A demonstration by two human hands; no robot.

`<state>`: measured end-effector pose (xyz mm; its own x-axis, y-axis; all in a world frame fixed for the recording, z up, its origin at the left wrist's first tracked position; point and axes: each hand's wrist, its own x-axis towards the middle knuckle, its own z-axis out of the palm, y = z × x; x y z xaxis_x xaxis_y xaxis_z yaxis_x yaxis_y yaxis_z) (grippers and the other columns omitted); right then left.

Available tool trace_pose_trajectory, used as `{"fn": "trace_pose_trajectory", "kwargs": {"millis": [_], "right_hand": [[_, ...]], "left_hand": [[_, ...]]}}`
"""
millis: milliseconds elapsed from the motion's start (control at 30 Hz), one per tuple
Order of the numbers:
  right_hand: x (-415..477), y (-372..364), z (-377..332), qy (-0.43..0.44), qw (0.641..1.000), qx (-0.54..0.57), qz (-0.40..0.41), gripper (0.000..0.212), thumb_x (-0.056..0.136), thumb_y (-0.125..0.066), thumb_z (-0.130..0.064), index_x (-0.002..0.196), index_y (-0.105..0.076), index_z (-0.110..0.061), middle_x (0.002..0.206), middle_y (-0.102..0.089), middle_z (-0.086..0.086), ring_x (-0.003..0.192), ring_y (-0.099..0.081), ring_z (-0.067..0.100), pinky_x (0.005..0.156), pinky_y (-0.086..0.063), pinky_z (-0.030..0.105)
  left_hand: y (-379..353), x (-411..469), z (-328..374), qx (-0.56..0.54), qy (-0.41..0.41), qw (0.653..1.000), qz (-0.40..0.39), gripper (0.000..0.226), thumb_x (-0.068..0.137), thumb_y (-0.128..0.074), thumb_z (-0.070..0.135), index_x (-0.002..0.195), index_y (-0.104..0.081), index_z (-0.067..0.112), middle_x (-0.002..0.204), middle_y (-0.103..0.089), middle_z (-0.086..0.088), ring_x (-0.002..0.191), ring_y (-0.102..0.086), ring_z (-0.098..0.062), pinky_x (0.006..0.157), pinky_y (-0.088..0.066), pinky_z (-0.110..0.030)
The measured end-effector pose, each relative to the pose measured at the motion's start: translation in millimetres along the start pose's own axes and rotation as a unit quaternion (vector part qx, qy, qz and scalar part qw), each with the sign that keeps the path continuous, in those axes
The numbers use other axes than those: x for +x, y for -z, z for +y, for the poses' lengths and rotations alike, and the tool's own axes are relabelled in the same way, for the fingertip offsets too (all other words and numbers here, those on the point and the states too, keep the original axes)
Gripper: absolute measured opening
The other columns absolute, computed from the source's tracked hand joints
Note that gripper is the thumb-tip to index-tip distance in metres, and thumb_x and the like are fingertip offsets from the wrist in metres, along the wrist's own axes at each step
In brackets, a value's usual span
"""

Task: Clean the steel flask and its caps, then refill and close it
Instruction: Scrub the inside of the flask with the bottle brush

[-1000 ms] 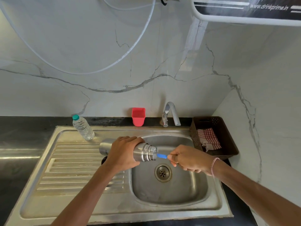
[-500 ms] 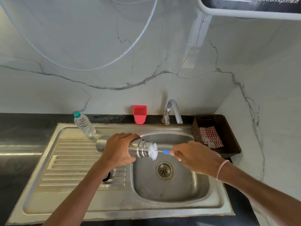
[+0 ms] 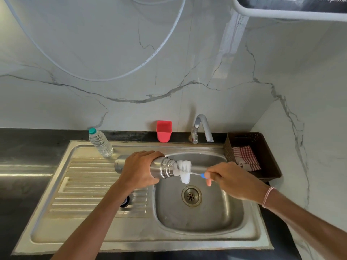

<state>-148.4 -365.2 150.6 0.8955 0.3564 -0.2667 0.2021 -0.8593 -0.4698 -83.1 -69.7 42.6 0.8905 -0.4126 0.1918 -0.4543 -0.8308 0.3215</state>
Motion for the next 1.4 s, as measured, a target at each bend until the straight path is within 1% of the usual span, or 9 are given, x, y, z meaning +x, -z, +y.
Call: {"fn": "trace_pose_trajectory", "kwargs": {"millis": [233, 367, 567, 667, 800, 933, 1067, 1233, 1400], "right_hand": [[-16.7, -15.1, 8.2, 0.069, 0.906, -0.377, 0.181, 0.016, 0.095, -0.053, -0.011, 0.104, -0.065, -0.016, 0.065, -0.050, 0.000, 0.045, -0.042, 0.018, 0.042, -0.032, 0.031], [-15.4, -23.8, -0.5, 0.035, 0.947, -0.300, 0.112, 0.019, 0.099, -0.048, -0.016, 0.112, -0.060, -0.022, 0.061, -0.045, -0.006, 0.043, -0.038, 0.011, 0.040, -0.026, 0.025], [13.8, -17.3, -17.8, -0.077, 0.991, 0.080, -0.073, 0.036, 0.108, -0.044, -0.030, 0.092, -0.070, -0.010, 0.069, -0.058, -0.003, 0.054, -0.046, 0.008, 0.055, -0.038, 0.021], [14.7, -29.1, -25.2, -0.047, 0.992, -0.117, -0.022, 0.023, 0.106, -0.044, -0.029, 0.097, -0.060, -0.016, 0.081, -0.064, 0.005, 0.070, -0.062, 0.022, 0.063, -0.044, 0.038], [9.0, -50.2, -39.6, 0.076, 0.890, -0.420, 0.163, 0.028, 0.077, -0.051, -0.008, 0.100, -0.064, -0.016, 0.070, -0.060, 0.002, 0.052, -0.060, 0.024, 0.047, -0.036, 0.032], [13.3, -45.6, -34.6, 0.068, 0.926, -0.354, 0.116, 0.018, 0.082, -0.069, -0.023, 0.100, -0.067, -0.023, 0.069, -0.063, 0.002, 0.054, -0.064, 0.028, 0.046, -0.041, 0.033], [10.5, -13.0, -17.3, 0.002, 0.998, -0.070, -0.003, 0.029, 0.108, -0.040, -0.033, 0.103, -0.067, -0.025, 0.075, -0.055, -0.008, 0.067, -0.057, 0.013, 0.063, -0.046, 0.029], [1.5, -24.2, -16.1, 0.092, 0.914, -0.375, 0.121, 0.015, 0.095, -0.063, -0.032, 0.105, -0.062, -0.021, 0.065, -0.057, -0.001, 0.051, -0.059, 0.024, 0.049, -0.035, 0.033], [-3.5, -26.1, -16.4, 0.090, 0.926, -0.349, 0.116, 0.014, 0.090, -0.063, -0.024, 0.104, -0.062, -0.025, 0.060, -0.056, 0.000, 0.048, -0.058, 0.025, 0.044, -0.033, 0.035]], "left_hand": [[0.1, 1.2, -15.4, -0.026, 0.027, 0.999, 0.007, 0.070, 0.049, -0.088, 0.046, 0.114, -0.063, 0.036, 0.097, -0.072, 0.017, 0.082, -0.068, -0.013, 0.071, -0.052, -0.031], [-1.8, 0.6, -14.0, -0.003, 0.010, 1.000, 0.007, 0.068, 0.050, -0.087, 0.049, 0.112, -0.062, 0.039, 0.094, -0.071, 0.018, 0.080, -0.068, -0.012, 0.070, -0.049, -0.030], [-9.6, -1.1, 3.2, -0.001, -0.034, 0.999, 0.000, 0.063, 0.051, -0.087, 0.048, 0.109, -0.063, 0.038, 0.090, -0.068, 0.018, 0.078, -0.065, -0.011, 0.075, -0.049, -0.031], [-11.5, -0.8, 6.4, -0.001, -0.031, 1.000, 0.005, 0.063, 0.052, -0.087, 0.047, 0.109, -0.063, 0.038, 0.090, -0.068, 0.018, 0.078, -0.065, -0.011, 0.076, -0.048, -0.030], [-10.9, 0.2, 5.9, -0.019, -0.004, 1.000, -0.001, 0.066, 0.051, -0.085, 0.049, 0.112, -0.062, 0.039, 0.093, -0.069, 0.019, 0.079, -0.065, -0.008, 0.072, -0.047, -0.029], [-9.2, -5.0, -0.1, -0.011, -0.015, 1.000, -0.011, 0.062, 0.051, -0.087, 0.048, 0.107, -0.062, 0.040, 0.088, -0.068, 0.020, 0.077, -0.065, -0.009, 0.072, -0.044, -0.028], [-9.7, -17.1, -15.1, -0.012, -0.010, 1.000, -0.011, 0.064, 0.051, -0.088, 0.052, 0.108, -0.065, 0.038, 0.089, -0.069, 0.020, 0.077, -0.066, -0.010, 0.073, -0.045, -0.028], [-11.6, -13.9, -11.5, -0.022, 0.008, 0.999, -0.022, 0.064, 0.052, -0.085, 0.048, 0.111, -0.063, 0.038, 0.091, -0.068, 0.020, 0.079, -0.066, -0.010, 0.073, -0.049, -0.031], [-8.3, -12.8, -13.2, -0.018, -0.009, 1.000, -0.010, 0.062, 0.052, -0.086, 0.051, 0.109, -0.065, 0.037, 0.090, -0.069, 0.019, 0.078, -0.066, -0.011, 0.072, -0.047, -0.029]]}}
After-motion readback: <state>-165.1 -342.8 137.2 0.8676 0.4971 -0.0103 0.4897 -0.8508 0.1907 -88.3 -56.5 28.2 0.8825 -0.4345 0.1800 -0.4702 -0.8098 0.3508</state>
